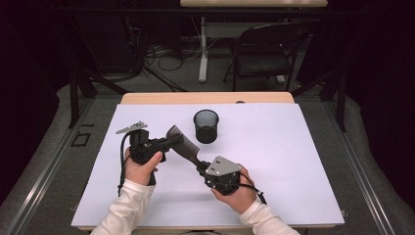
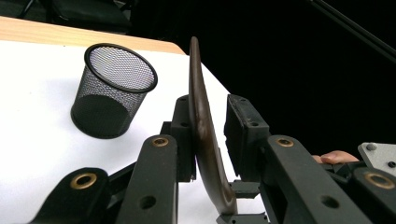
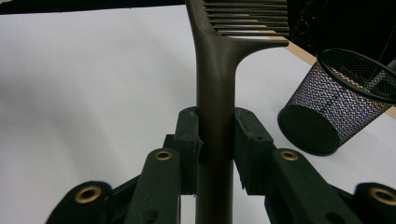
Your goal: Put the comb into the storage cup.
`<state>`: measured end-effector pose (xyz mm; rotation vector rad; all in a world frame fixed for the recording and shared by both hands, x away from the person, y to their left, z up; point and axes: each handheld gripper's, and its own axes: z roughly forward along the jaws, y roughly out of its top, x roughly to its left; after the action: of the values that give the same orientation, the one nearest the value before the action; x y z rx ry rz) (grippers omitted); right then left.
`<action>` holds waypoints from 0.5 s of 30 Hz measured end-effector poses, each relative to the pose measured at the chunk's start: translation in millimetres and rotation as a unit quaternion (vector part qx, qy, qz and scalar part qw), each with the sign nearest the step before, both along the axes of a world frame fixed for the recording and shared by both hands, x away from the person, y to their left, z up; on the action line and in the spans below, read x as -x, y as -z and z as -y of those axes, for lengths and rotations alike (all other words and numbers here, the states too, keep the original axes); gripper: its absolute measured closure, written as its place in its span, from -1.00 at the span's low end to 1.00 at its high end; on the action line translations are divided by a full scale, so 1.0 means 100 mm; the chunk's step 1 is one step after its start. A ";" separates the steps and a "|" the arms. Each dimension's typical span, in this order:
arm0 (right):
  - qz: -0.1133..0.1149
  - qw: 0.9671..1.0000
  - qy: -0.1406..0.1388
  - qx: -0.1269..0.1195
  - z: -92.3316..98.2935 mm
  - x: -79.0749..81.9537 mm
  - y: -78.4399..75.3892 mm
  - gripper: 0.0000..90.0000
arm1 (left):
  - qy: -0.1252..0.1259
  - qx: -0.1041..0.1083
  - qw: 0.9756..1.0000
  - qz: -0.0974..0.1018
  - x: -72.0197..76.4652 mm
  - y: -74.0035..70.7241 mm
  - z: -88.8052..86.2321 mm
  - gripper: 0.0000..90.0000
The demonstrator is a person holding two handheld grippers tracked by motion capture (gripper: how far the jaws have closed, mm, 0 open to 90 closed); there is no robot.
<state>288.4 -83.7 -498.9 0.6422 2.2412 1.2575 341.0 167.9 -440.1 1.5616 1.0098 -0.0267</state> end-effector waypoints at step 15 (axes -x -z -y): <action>0.000 1.000 -0.003 0.002 -0.02 0.01 0.01 0.61 | -0.010 0.007 1.000 -0.003 0.00 0.00 -0.04 0.73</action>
<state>287.2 -81.9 -500.3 0.6355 2.2464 1.2562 341.4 171.5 -440.4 1.5395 1.0269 -0.0242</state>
